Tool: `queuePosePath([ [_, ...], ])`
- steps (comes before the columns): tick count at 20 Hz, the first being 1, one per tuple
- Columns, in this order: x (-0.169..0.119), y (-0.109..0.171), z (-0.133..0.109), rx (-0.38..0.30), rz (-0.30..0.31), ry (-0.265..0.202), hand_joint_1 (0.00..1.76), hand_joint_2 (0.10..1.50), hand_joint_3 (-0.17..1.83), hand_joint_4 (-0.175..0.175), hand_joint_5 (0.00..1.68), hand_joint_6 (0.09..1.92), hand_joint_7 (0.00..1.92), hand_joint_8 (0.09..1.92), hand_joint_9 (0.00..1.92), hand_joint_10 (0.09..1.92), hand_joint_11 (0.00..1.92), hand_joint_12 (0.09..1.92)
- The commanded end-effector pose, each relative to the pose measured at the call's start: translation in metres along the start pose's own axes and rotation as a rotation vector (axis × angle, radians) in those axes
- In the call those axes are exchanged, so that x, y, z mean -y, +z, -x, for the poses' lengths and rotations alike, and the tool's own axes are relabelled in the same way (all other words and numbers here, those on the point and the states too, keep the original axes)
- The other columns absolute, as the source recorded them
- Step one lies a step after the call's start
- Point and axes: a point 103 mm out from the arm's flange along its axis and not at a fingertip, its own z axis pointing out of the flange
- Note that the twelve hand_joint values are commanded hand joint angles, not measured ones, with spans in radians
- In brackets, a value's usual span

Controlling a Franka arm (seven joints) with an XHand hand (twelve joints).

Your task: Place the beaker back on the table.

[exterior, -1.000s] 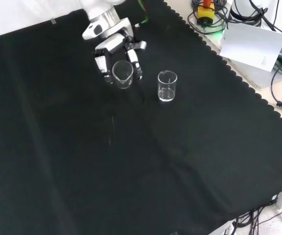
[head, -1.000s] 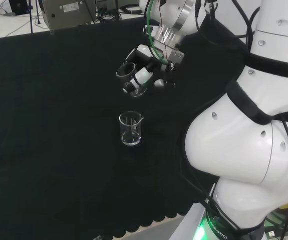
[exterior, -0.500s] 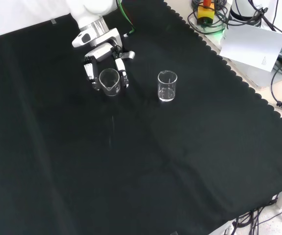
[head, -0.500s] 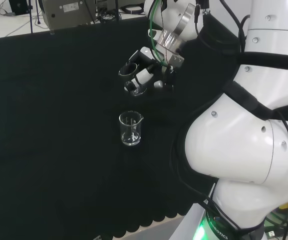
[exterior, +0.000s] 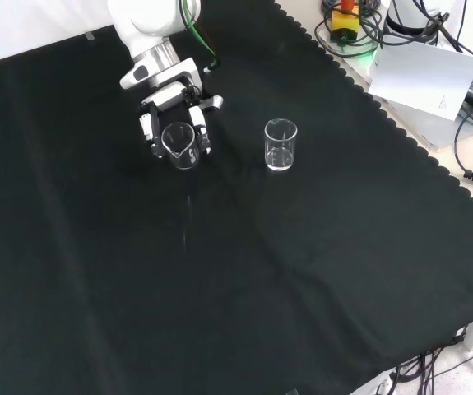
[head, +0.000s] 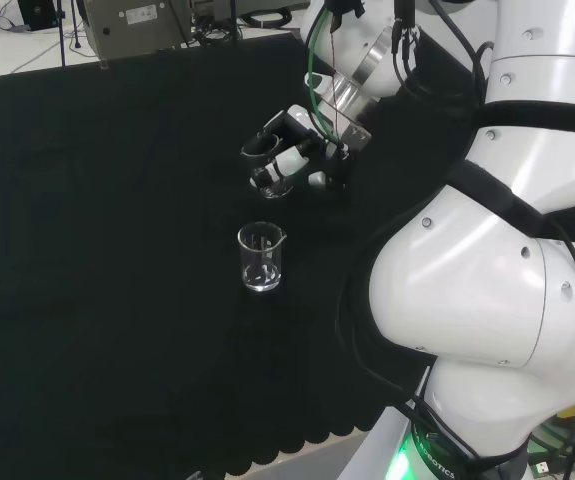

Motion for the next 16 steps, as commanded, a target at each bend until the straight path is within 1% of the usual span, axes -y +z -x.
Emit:
queuePosePath([
  [1, 0.003, 0.003, 0.011, -0.031, 0.005, 0.007, 1.41, 1.05, -0.17, -0.16, 1.22, 0.59, 1.18, 0.8, 1.55, 0.09, 1.35, 0.67],
  [3, 0.004, 0.003, 0.012, -0.037, -0.005, 0.005, 1.41, 1.05, -0.17, -0.132, 1.16, 0.72, 1.2, 0.78, 1.55, 0.09, 1.35, 0.67],
  [5, 0.006, 0.004, 0.013, -0.041, -0.023, -0.002, 1.41, 1.07, -0.17, -0.108, 1.12, 0.81, 1.17, 0.81, 1.54, 0.09, 1.34, 0.68],
  [6, 0.007, 0.004, 0.013, -0.044, -0.043, -0.008, 1.35, 1.07, -0.17, -0.049, 1.14, 0.77, 1.2, 0.73, 1.51, 0.09, 1.33, 0.69],
  [7, 0.01, 0.004, 0.013, -0.038, -0.07, -0.008, 1.29, 1.03, -0.17, -0.021, 1.02, 0.74, 1.09, 0.63, 1.4, 0.09, 1.21, 0.75],
  [8, 0.011, 0.003, 0.013, -0.033, -0.082, -0.007, 1.24, 1.0, -0.17, -0.008, 0.89, 0.74, 0.96, 0.6, 1.29, 0.09, 1.07, 0.84],
  [10, 0.014, 0.002, 0.013, -0.022, -0.089, -0.001, 1.17, 0.96, -0.17, 0.006, 0.64, 0.74, 0.72, 0.59, 1.08, 0.09, 0.72, 1.06],
  [11, 0.015, 0.001, 0.013, -0.011, -0.098, 0.001, 1.14, 0.95, -0.17, 0.008, 0.57, 0.73, 0.65, 0.6, 1.01, 0.09, 0.6, 1.14],
  [12, 0.017, 0.0, 0.013, -0.002, -0.106, 0.007, 1.13, 0.94, -0.17, 0.01, 0.52, 0.73, 0.6, 0.61, 0.97, 0.09, 0.53, 1.2],
  [14, 0.021, -0.002, 0.013, 0.015, -0.119, 0.017, 1.09, 0.94, -0.17, 0.002, 0.42, 0.61, 0.48, 0.62, 0.87, 0.09, 0.37, 1.27],
  [16, 0.026, -0.004, 0.013, 0.042, -0.133, 0.027, 1.07, 0.94, -0.17, -0.004, 0.39, 0.51, 0.41, 0.63, 0.8, 0.09, 0.27, 1.31],
])
